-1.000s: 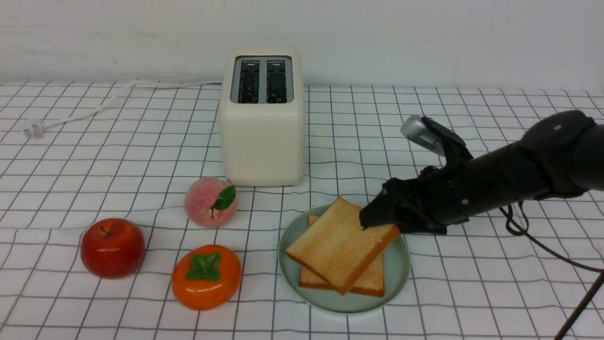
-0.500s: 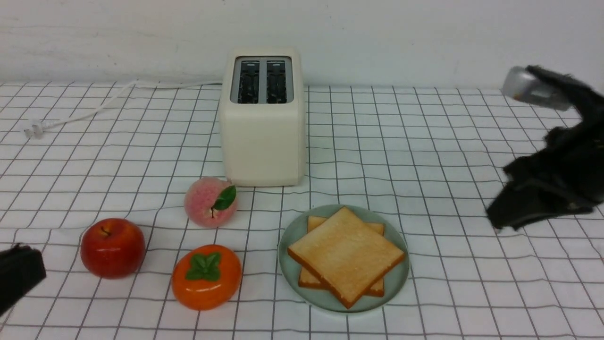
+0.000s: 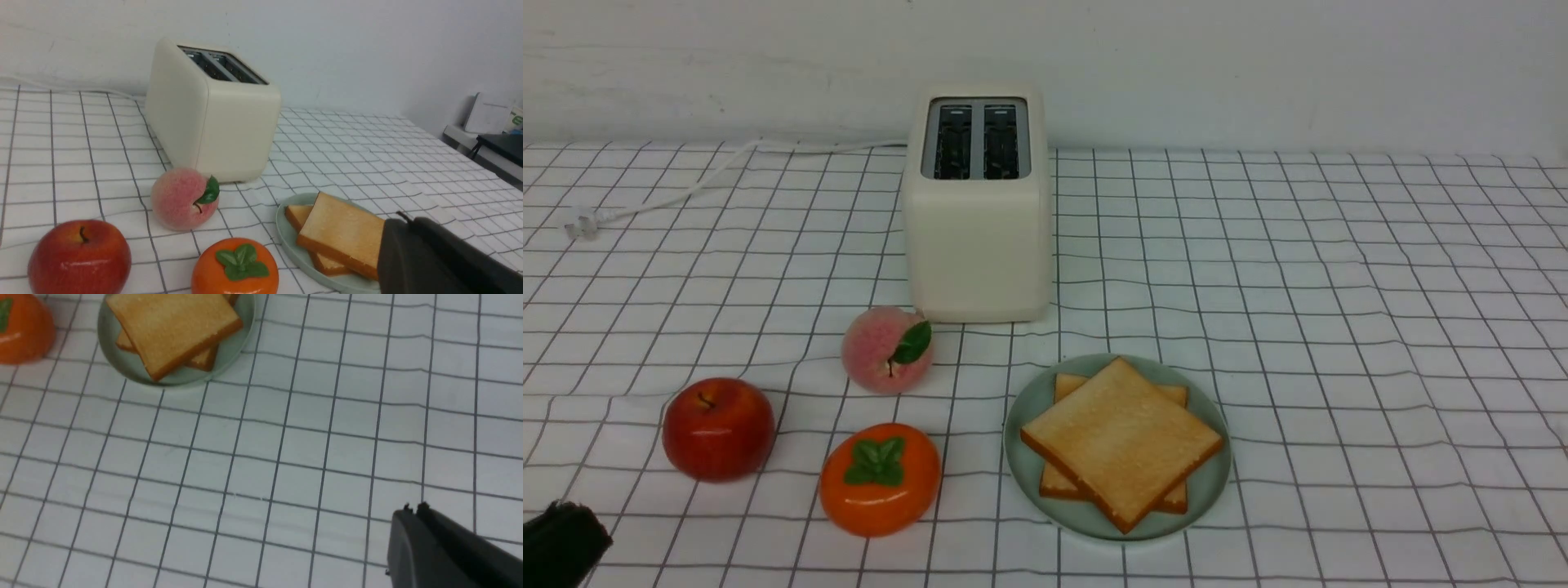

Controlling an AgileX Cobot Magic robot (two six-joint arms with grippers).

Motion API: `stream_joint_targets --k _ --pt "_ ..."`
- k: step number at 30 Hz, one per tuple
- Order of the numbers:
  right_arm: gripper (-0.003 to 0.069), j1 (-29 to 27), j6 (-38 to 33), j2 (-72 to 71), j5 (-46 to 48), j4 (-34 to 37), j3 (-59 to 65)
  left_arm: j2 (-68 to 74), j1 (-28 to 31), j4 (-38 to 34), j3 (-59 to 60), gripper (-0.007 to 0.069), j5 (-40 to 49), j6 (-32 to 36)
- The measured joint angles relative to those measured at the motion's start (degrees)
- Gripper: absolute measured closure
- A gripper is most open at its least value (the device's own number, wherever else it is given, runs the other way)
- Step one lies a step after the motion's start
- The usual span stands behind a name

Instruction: Take toasted bread from bread machine on white checkered table place on plate.

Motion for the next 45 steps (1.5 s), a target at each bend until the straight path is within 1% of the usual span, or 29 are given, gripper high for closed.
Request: stream_joint_targets --k 1,2,3,4,7,8,9,10,13,20,23,27,29,33,45 --pt "0.0667 0.0 0.9 -2.2 -2.6 0.0 1.9 0.0 0.0 0.0 0.6 0.0637 0.0 0.0" --pt "0.0666 0.0 1.1 -2.7 -3.1 0.0 2.8 0.0 0.0 0.0 0.7 0.0637 0.0 0.0" --pt "0.0665 0.0 2.7 -7.0 -9.1 0.0 6.7 0.0 0.0 0.0 1.6 0.0637 0.1 0.0" --pt "0.0664 0.0 3.4 -9.1 -12.9 -0.1 9.2 0.0 0.0 0.0 2.2 0.0637 0.1 0.0" --pt "0.0659 0.0 4.0 -12.0 -19.8 -0.1 13.5 0.0 0.0 0.0 3.0 0.0637 0.4 0.0" --pt "0.0657 0.0 4.5 -14.1 -25.8 -0.6 18.1 0.0 0.0 0.0 3.4 0.0637 1.2 0.0" --pt "0.0655 0.0 4.6 -14.6 -28.3 -1.2 20.2 0.0 0.0 0.0 3.4 0.0637 1.8 -0.1" --pt "0.0655 0.0 4.6 -14.6 -28.8 -1.2 20.2 0.0 0.0 0.0 3.4 0.0637 1.9 -0.1" --pt "0.0655 0.0 4.8 -14.9 -32.7 -2.2 26.4 0.0 0.0 0.0 3.4 0.0637 3.3 -0.1" --pt "0.0650 0.0 4.8 -14.9 -33.4 -2.2 35.5 0.0 0.0 0.0 3.4 0.0637 4.3 -0.1" --pt "0.0647 0.0 4.8 -14.9 -33.9 -0.9 38.7 0.0 0.0 0.0 3.4 0.0637 4.3 -0.1" --pt "0.0655 0.0 4.3 -18.9 -37.6 -0.8 42.5 0.0 0.0 0.0 3.4 0.0637 4.4 -0.1" --pt "0.0674 -0.1 1.9 -22.9 -40.2 -1.0 45.2 0.0 0.0 0.0 3.4 0.0637 4.5 -0.2" --pt "0.0679 -0.1 -0.3 -25.7 -41.5 -1.1 45.5 0.0 0.0 0.0 3.4 0.0637 4.7 -0.2" --pt "0.0678 -0.1 -1.0 -25.8 -41.6 -1.0 45.5 0.0 0.0 0.2 3.4 0.0637 5.5 -0.2"
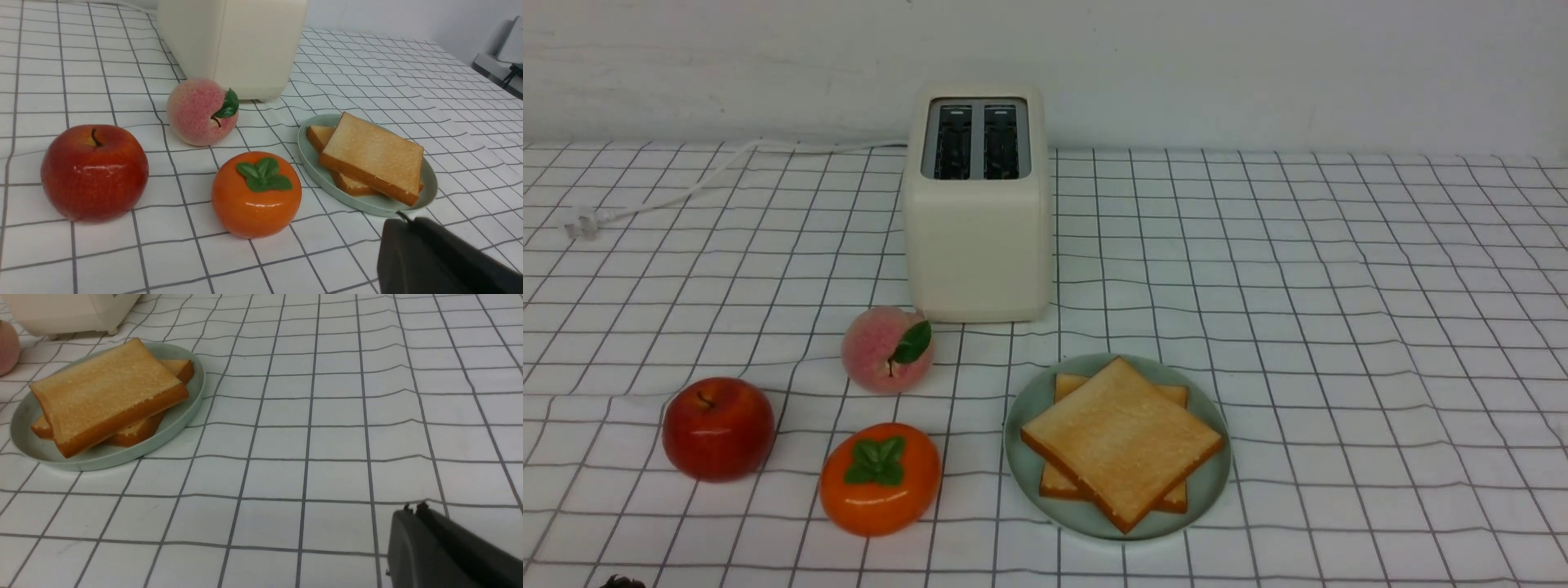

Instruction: Take toasted bread from bread machine on white checkered table place on plate.

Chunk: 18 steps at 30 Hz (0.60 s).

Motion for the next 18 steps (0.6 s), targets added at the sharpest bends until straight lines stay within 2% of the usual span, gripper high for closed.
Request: stream_joint_targets --k 18 --pt "0.0662 0.0 0.0 0.0 0.0 0.0 0.0 0.0 0.0 0.0 0.0 0.0626 0.1 0.0"
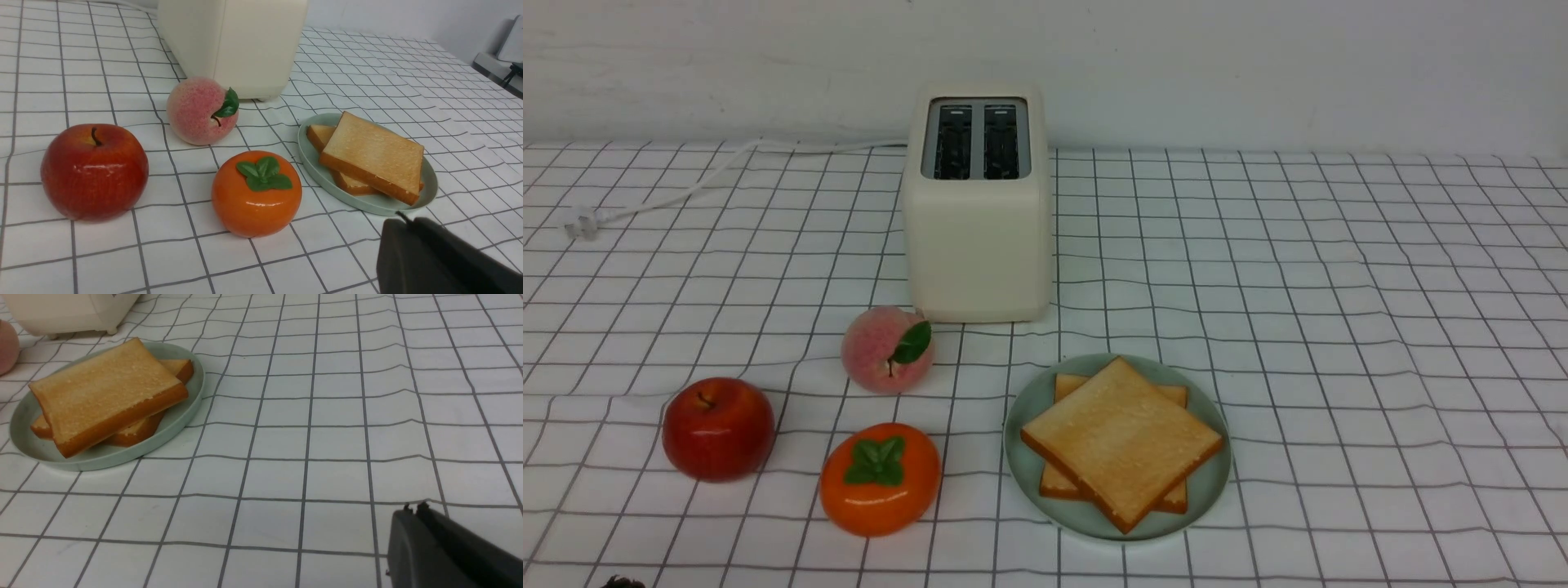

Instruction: Take toasted bread from bread machine on white checkered table place on plate.

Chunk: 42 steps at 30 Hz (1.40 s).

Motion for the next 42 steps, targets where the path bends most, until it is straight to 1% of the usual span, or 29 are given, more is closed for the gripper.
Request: stream_joint_targets --k 3,5,7,8,9,10,11,12,14,16,17,18,20,23,42 --pt "0.0660 0.0 0.0 0.0 0.0 0.0 0.0 0.0 0.0 0.2 0.6 0.0626 -0.5 0.0" --pt "0.0658 0.0 0.0 0.0 0.0 0.0 0.0 0.0 1.1 0.9 1.3 0.0626 -1.3 0.2" --pt "0.0657 0.0 0.0 0.0 0.0 0.0 0.0 0.0 5.0 1.5 2.5 0.0634 -3.4 0.2" --pt "0.0657 0.0 0.0 0.0 0.0 0.0 0.0 0.0 5.4 1.6 2.6 0.0634 -3.6 0.2" --pt "0.0655 0.0 0.0 0.0 0.0 0.0 0.0 0.0 9.3 1.7 3.9 0.0637 -5.9 0.2" --pt "0.0655 0.0 0.0 0.0 0.0 0.0 0.0 0.0 11.9 1.7 4.5 0.0637 -6.7 0.2" --pt "0.0655 0.0 0.0 0.0 0.0 0.0 0.0 0.0 13.4 1.7 4.9 0.0637 -7.4 0.2" --pt "0.0654 0.0 0.0 0.0 0.0 0.0 0.0 0.0 16.9 1.6 6.1 0.0637 -8.4 0.2" --pt "0.0651 0.0 0.0 0.0 0.0 0.0 0.0 0.0 20.7 1.3 7.8 0.0637 -9.2 0.2" --pt "0.0649 0.0 0.0 0.0 0.0 0.0 0.0 -0.9 23.2 1.1 9.7 0.0637 -8.8 0.2" --pt "0.0648 0.0 0.0 0.0 0.0 0.0 0.0 -1.1 23.6 1.0 10.0 0.0637 -8.7 0.2" --pt "0.0646 0.0 0.0 0.0 0.0 0.0 0.0 -2.5 24.5 0.9 10.5 0.0637 -6.6 0.2" --pt "0.0645 0.0 0.0 0.0 0.0 0.0 0.0 -4.7 25.1 0.5 10.6 0.0637 -0.9 0.2" --pt "0.0642 0.0 0.0 0.0 0.0 0.0 0.0 -5.2 25.1 0.3 10.8 0.0637 2.9 0.2" --pt "0.0625 0.0 -0.1 0.0 0.0 0.0 0.0 -5.2 25.1 -0.3 10.8 0.0637 2.9 0.0"
